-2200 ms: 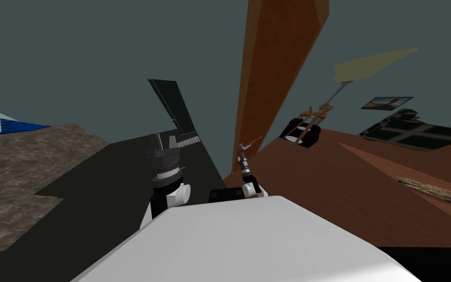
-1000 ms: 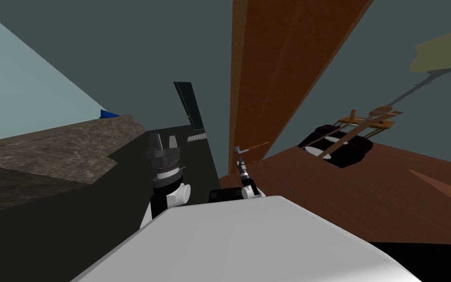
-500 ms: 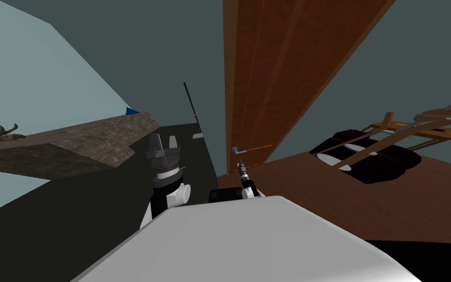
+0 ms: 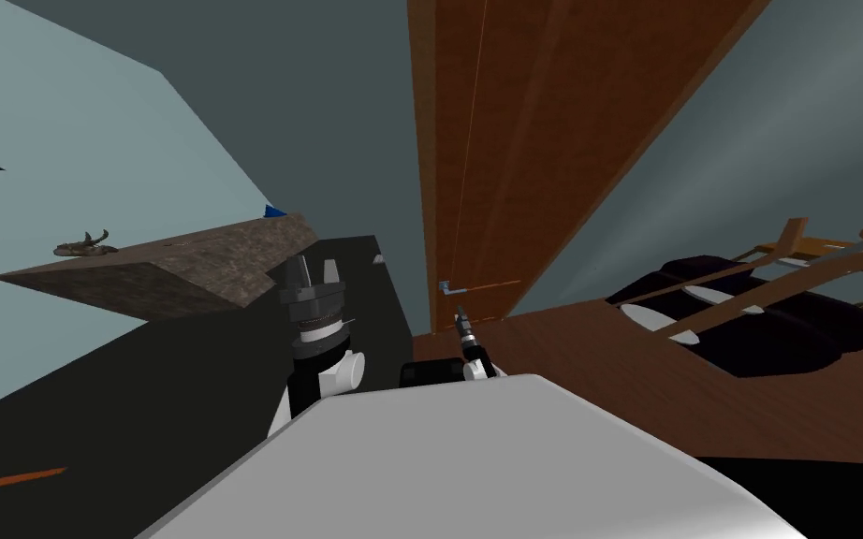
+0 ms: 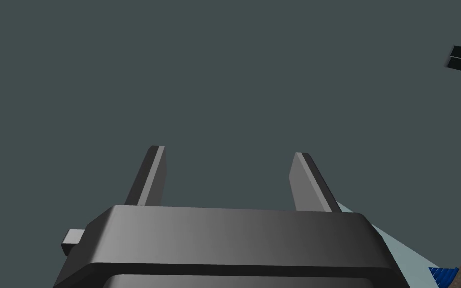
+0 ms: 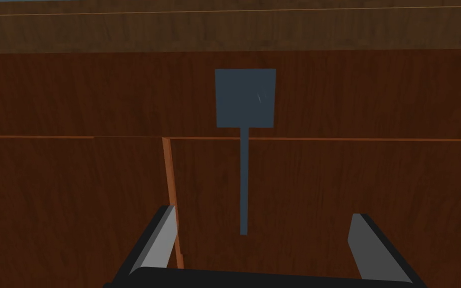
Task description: Push the door open
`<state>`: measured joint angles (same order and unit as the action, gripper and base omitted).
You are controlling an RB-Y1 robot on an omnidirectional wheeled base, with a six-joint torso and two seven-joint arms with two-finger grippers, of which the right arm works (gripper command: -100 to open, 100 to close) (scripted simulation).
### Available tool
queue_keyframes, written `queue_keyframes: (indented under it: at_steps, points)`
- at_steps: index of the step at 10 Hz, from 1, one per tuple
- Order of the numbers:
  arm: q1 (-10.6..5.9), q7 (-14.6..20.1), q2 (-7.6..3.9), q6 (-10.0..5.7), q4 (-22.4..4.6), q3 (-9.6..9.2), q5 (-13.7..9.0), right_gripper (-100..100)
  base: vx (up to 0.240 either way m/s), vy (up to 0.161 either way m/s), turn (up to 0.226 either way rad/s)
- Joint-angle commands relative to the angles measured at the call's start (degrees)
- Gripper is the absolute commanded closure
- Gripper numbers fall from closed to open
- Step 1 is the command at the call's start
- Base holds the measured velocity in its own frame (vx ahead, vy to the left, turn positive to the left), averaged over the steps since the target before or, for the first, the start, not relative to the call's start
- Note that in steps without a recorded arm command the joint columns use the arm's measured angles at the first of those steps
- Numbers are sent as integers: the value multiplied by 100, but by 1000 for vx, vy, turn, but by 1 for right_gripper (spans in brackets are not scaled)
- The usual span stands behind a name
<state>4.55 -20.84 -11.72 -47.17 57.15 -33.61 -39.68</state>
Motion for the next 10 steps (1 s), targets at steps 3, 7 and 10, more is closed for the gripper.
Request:
queue_keyframes:
  at_steps: [3, 7, 10]
  points:
    - [-112, 140, -22, -76, -251, 297, -45, -100, 122, 9, 187]
    - [-255, 316, -50, -172, -570, 673, -101, -100, 144, 15, 186]
    - [-298, 311, -36, -162, -610, 720, -113, 100, 64, 3, 83]
